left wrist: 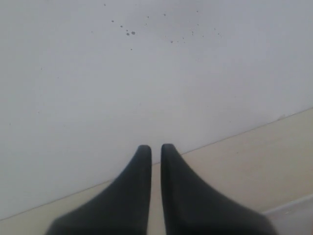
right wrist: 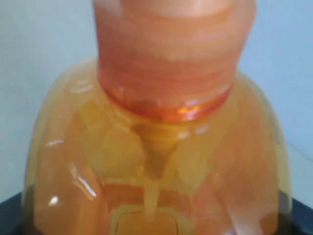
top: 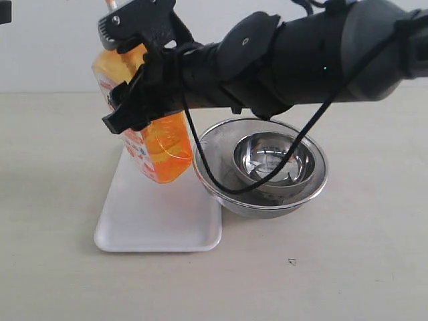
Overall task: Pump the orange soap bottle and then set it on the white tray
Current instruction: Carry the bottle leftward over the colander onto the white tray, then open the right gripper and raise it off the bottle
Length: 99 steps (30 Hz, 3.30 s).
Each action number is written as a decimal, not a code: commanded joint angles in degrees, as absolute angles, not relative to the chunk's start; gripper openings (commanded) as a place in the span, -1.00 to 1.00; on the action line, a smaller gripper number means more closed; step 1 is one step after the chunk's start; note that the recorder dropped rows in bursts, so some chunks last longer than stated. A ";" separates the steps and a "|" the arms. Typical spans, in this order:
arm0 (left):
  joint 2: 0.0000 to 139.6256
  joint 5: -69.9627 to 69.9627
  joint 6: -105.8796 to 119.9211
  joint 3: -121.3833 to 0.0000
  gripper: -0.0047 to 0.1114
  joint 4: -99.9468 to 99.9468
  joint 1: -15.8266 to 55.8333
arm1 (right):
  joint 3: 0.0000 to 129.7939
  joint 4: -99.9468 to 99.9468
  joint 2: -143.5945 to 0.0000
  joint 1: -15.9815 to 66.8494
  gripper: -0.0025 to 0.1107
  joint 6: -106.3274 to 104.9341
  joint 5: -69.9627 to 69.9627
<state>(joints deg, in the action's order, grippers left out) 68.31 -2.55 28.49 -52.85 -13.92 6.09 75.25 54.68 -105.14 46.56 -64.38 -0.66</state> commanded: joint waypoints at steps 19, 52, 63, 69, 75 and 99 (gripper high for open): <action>68.48 -3.01 26.53 -52.57 -0.84 -14.57 5.88 | 77.90 54.72 -108.69 47.47 -0.21 -61.59 -6.49; 68.48 -3.02 26.53 -52.57 -0.84 -14.34 5.88 | 77.90 55.12 -108.69 47.47 0.52 -54.44 -5.52; 68.48 -3.12 27.04 -52.57 -0.84 -14.10 5.88 | 77.90 55.12 -104.90 47.47 0.52 -54.81 0.58; 68.48 -3.12 27.04 -52.57 -0.84 -14.10 5.88 | 77.90 54.26 -101.92 47.36 0.52 -54.91 4.41; 68.48 -3.23 27.42 -52.57 -0.84 -14.10 5.88 | 77.79 53.34 -100.63 45.00 0.52 -54.80 10.34; 74.10 -1.95 26.41 -46.17 -0.84 -15.30 5.88 | 77.79 26.23 -100.41 33.82 -0.94 -38.00 32.77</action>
<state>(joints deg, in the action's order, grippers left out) 71.51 -4.51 27.09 -47.39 -14.02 6.06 77.53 27.01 -98.51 34.00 -37.43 35.70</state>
